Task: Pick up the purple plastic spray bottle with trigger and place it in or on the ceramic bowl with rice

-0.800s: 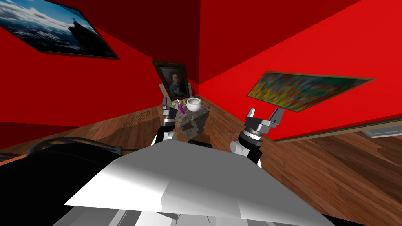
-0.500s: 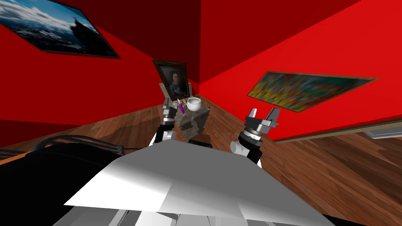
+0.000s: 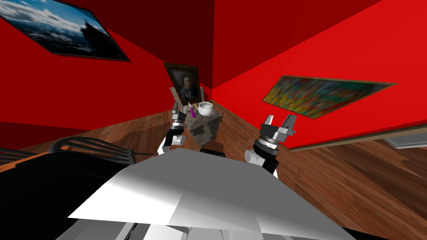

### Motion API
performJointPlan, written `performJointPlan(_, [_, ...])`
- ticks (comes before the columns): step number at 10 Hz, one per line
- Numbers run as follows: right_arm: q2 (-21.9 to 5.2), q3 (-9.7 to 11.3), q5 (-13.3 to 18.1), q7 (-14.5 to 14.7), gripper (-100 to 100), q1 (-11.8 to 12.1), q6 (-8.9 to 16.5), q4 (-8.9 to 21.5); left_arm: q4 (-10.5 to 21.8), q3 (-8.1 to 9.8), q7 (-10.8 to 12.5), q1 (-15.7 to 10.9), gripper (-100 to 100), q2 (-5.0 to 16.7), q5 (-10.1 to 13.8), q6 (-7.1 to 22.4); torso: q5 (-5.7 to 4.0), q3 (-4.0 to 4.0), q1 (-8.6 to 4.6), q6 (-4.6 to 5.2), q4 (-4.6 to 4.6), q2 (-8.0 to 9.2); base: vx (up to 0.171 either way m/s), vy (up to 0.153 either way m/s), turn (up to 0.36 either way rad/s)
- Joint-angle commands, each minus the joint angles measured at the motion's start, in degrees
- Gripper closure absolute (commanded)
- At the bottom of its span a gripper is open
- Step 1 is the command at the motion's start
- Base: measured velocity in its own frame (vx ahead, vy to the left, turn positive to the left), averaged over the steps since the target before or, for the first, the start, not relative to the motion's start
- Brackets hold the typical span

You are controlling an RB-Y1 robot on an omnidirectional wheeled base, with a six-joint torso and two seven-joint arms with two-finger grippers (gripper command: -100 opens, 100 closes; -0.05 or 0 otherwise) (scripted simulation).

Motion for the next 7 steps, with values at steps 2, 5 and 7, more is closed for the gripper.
performJointPlan(2, [0.0, 0.0, 0.0, 0.0, 0, 0.0, 0.0, 0.0, 4.49, 3.41, 0.15, -4.27, -100, 1.31, 2.05, -1.1, 0.01, -0.02, 0.04, 0.0, -0.01, -0.03, -0.078, -0.079, 0.022])
performJointPlan(5, [0.0, 0.0, 0.0, 0.0, 0, 0.0, 0.0, 0.0, 9.3, 6.95, 0.24, -8.79, -100, 2.03, 4.22, -1.99, -0.02, 0.05, -0.06, 0.0, 0.02, 0.08, -0.099, -0.099, 0.014])
performJointPlan(7, [0.0, 0.0, 0.0, 0.0, 0, 0.0, 0.0, 0.0, 12.2, 8.85, 0.28, -11.21, -100, 2.26, 5.41, -2.44, -0.02, 0.04, -0.12, -0.01, 0.01, 0.08, -0.095, -0.105, 0.013])
